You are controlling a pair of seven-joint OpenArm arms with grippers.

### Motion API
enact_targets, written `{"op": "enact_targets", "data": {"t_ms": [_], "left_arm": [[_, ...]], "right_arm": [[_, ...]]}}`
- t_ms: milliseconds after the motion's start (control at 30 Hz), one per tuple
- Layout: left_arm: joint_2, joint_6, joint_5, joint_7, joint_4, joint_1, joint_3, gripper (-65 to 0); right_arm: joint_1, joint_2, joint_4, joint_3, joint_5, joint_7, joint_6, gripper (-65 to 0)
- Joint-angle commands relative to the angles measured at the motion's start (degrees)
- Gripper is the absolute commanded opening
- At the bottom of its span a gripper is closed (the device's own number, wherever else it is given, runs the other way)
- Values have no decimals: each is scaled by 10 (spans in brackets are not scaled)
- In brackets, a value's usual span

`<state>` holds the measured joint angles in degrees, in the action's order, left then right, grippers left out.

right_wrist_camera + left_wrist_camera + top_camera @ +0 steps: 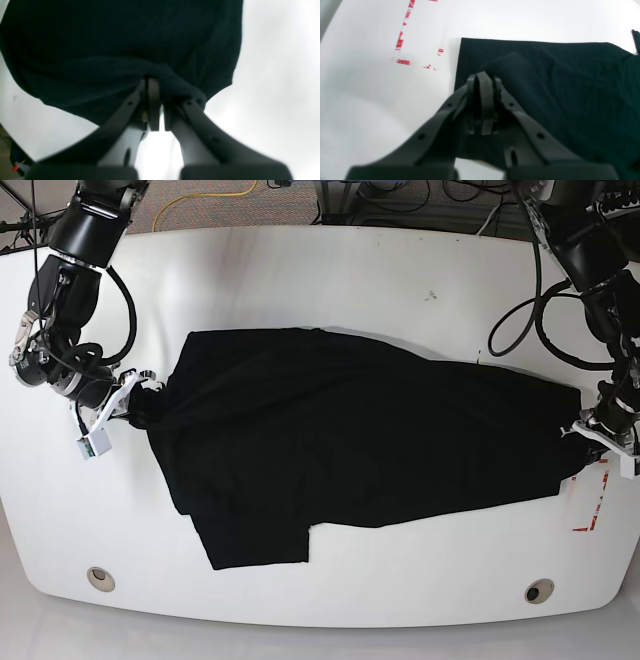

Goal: Fold the T-shirt properly
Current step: 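Hold the shirt corners with both grippers, keeping it taut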

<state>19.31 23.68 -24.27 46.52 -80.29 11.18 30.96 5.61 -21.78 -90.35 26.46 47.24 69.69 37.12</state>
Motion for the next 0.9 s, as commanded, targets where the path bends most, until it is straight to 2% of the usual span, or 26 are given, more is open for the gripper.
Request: {"op": "enact_targets", "data": {"t_ms": [0, 233, 400, 867], "left_arm": [[22, -1, -4, -31, 23, 16, 0, -650], [32, -1, -1, -60, 68, 32, -8, -650], [38, -1, -2, -78, 104, 42, -14, -650], [39, -2, -1, -84, 135, 50, -32, -650]], "right_arm": [[22, -11, 4, 4, -13, -25, 3, -650], [34, -16, 58, 4, -34, -40, 3, -650], [45, -17, 106, 1, -41, -77, 4, -650], [65, -16, 139, 0, -46, -97, -1, -650]]}}
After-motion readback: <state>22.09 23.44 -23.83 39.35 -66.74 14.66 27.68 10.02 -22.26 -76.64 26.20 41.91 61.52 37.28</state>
